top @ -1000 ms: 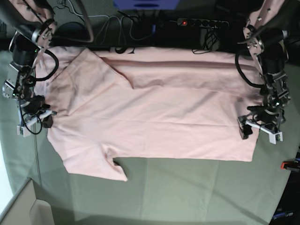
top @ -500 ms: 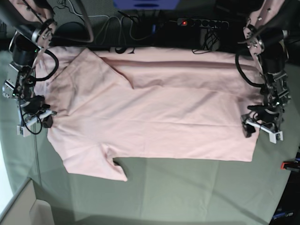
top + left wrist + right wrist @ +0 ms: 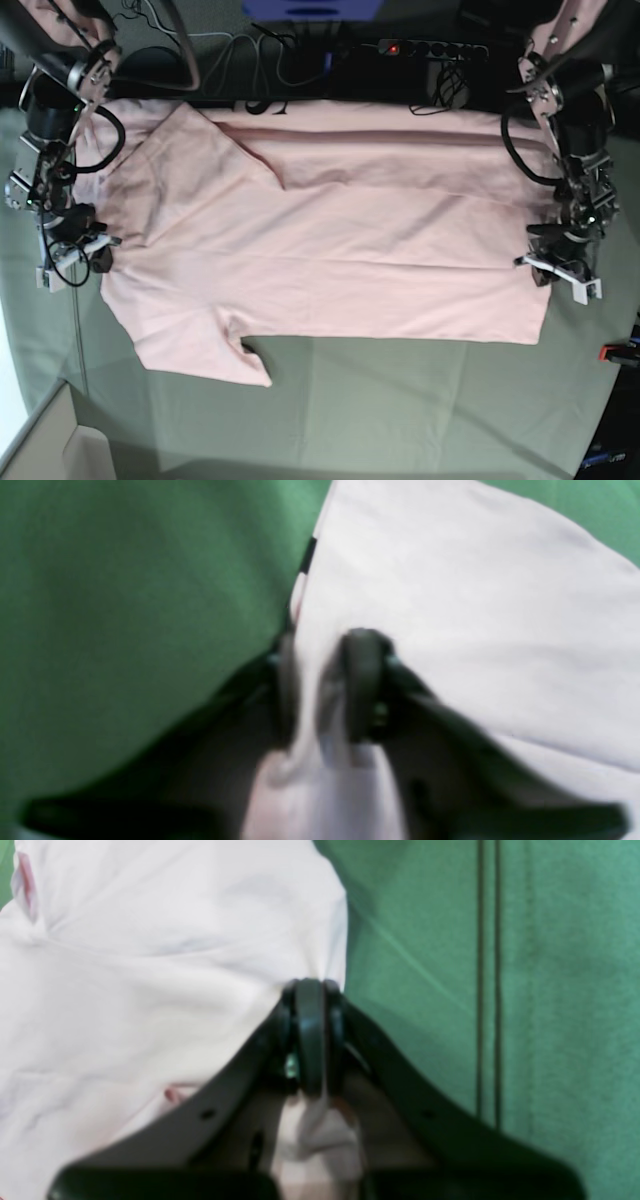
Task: Layout the t-shirt on the table in an organized manner, then fold the t-shirt properly
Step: 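Grasp the shirt side edges with both grippers, then lift the grasped edges with both grippers and fold them over the body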
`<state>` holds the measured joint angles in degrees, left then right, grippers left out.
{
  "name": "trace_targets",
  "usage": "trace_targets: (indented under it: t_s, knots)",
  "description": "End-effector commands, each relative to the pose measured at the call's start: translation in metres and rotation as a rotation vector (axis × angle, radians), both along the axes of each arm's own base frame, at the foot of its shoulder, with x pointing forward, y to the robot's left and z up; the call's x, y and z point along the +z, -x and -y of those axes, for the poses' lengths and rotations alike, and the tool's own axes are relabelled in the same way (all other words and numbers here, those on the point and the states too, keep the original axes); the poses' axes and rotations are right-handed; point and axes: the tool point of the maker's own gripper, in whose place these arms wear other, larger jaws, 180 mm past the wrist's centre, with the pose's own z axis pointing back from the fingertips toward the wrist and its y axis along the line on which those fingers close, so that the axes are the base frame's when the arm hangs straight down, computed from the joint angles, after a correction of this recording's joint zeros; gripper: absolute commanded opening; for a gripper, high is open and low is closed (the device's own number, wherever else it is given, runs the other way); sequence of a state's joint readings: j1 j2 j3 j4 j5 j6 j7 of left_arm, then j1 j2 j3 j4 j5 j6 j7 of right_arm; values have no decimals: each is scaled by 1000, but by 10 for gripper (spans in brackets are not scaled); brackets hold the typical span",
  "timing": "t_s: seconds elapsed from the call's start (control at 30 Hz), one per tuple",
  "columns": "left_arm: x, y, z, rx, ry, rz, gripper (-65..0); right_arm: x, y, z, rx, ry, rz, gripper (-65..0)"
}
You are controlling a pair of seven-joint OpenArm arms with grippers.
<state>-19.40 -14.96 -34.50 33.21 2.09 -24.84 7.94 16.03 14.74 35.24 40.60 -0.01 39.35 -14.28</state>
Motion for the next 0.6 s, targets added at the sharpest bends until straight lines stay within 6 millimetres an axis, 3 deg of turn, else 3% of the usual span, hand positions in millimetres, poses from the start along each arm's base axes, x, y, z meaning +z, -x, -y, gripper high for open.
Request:
trace_targets:
  t_s: [0.0,0.07,0.33,0.57]
  knots:
    - [10,-9,-4,5,-2,25,-606,15,-12,9,2,19,44,-650]
    - [12,-9,-5,19,16,37,-650,15,-11,9,2,19,42,-650]
    - [19,-13,-6,55,77,82,-650,15,-10,12,-5,20,45,-650]
    - [19,-12,-6,54,78,80,-650,32,-4,33,-4,100,69,-650]
